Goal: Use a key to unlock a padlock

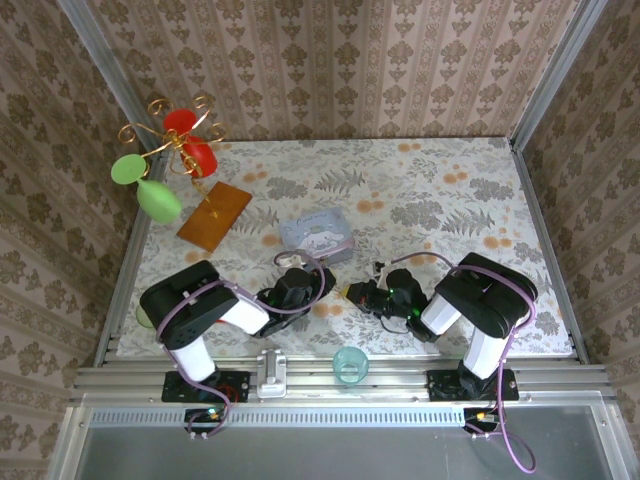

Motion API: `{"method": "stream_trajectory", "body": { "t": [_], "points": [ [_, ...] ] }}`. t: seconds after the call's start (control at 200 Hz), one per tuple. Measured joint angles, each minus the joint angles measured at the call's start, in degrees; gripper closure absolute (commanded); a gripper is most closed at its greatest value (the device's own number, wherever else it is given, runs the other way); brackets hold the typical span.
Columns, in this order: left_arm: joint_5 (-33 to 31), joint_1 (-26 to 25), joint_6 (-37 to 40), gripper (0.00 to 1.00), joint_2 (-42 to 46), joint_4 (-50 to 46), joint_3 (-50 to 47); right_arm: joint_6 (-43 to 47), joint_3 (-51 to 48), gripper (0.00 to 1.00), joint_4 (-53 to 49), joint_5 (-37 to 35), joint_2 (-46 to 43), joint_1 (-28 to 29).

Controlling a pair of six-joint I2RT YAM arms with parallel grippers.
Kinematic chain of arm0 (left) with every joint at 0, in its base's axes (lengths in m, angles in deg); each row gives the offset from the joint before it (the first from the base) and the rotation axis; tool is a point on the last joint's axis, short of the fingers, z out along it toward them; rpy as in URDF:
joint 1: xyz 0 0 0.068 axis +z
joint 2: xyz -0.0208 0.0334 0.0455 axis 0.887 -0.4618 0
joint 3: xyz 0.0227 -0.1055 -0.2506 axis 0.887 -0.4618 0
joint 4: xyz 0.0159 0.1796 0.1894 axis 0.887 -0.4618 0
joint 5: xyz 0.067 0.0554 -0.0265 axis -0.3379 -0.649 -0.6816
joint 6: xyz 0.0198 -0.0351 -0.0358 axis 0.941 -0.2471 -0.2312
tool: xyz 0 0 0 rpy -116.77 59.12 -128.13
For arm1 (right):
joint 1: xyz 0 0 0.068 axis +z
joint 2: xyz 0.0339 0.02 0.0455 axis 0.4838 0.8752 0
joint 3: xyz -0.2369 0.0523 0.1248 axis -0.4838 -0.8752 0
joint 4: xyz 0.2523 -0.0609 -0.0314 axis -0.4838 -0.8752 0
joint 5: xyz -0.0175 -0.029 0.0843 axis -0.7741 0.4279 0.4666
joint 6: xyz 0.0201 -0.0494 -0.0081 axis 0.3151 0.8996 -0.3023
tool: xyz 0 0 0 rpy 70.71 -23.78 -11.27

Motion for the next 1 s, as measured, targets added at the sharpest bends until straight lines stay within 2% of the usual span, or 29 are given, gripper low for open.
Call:
{"method": "stream_trajectory", "body": {
  "t": [0.255, 0.455, 1.0],
  "points": [
    [-0.7, -0.3, -1.1, 0.97, -1.2, 1.7, -0.1, -4.5, 0.1, 1.0, 5.9, -3.7, 4.7, 3.4],
    [-1.5, -0.6, -2.4, 0.98, -2.1, 4.4, -0.9, -5.0, -1.7, 1.0, 6.6, -6.6, 3.1, 4.0],
    [-1.9, -0.7, -3.3, 0.98, -2.1, 5.0, -1.1, -5.5, -1.7, 1.0, 7.4, -8.3, 0.2, 4.6]
  ]
}}
